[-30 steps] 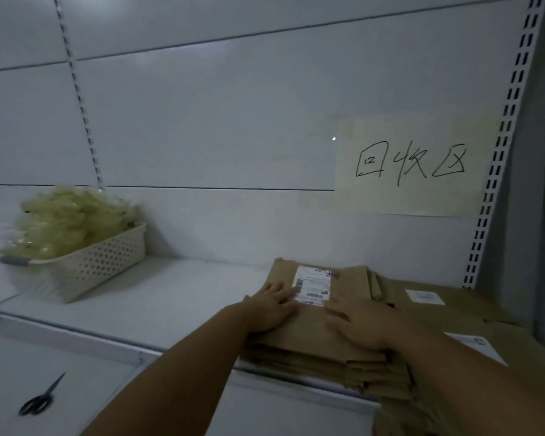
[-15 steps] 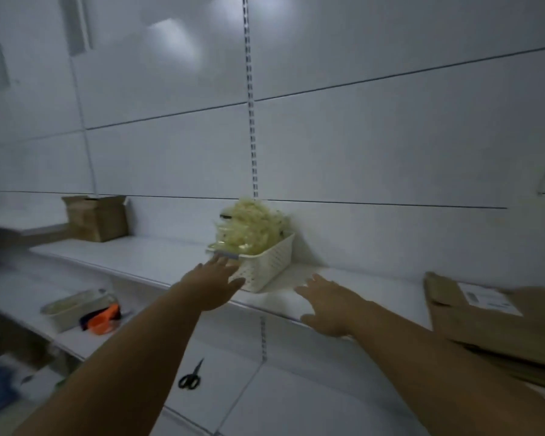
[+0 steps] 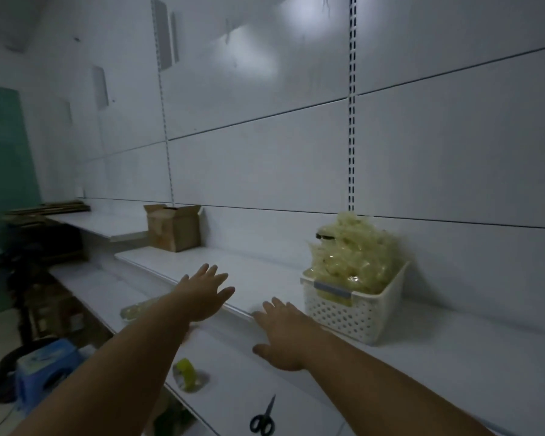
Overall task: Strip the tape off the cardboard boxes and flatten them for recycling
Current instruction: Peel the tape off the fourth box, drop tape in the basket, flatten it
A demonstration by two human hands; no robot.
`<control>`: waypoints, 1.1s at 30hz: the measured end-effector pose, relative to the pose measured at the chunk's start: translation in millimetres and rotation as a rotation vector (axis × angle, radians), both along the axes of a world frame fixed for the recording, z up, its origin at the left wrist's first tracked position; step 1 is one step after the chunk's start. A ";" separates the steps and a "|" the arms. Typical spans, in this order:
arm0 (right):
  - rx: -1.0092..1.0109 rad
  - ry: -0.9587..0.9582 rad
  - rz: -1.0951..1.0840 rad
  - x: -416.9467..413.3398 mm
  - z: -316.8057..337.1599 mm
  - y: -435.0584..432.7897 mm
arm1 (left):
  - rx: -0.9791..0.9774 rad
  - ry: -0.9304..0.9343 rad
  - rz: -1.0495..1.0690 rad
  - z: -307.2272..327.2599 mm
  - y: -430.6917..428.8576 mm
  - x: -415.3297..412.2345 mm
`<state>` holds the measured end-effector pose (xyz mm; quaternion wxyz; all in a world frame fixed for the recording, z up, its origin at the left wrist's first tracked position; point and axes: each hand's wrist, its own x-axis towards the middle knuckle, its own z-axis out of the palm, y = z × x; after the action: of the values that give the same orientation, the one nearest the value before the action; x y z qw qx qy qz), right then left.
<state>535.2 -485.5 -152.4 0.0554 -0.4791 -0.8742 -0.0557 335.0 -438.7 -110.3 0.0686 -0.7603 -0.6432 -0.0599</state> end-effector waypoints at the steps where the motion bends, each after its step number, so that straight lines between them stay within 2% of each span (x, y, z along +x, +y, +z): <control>1: 0.007 0.009 0.012 -10.1 -1.5 15.5 | -0.002 0.007 0.018 2.2 13.4 -7.5; 8: 0.062 0.021 0.009 -62.4 8.6 128.3 | -0.003 -0.035 0.061 2.1 99.8 -58.4; 14: 0.023 -0.034 -0.025 -120.7 7.0 195.0 | -0.002 -0.032 0.089 -4.9 164.9 -121.3; 27: -0.084 -0.039 -0.167 -254.9 11.2 308.1 | 0.019 -0.066 -0.058 -10.8 303.4 -289.1; 33: -0.105 -0.020 -0.197 -292.1 -5.7 353.6 | 0.029 -0.037 -0.100 -8.6 366.7 -332.6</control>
<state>243.1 -131.9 -158.1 0.0156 -0.5643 -0.8252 -0.0197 2.4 -72.1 -119.0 0.0646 -0.7892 -0.6046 -0.0868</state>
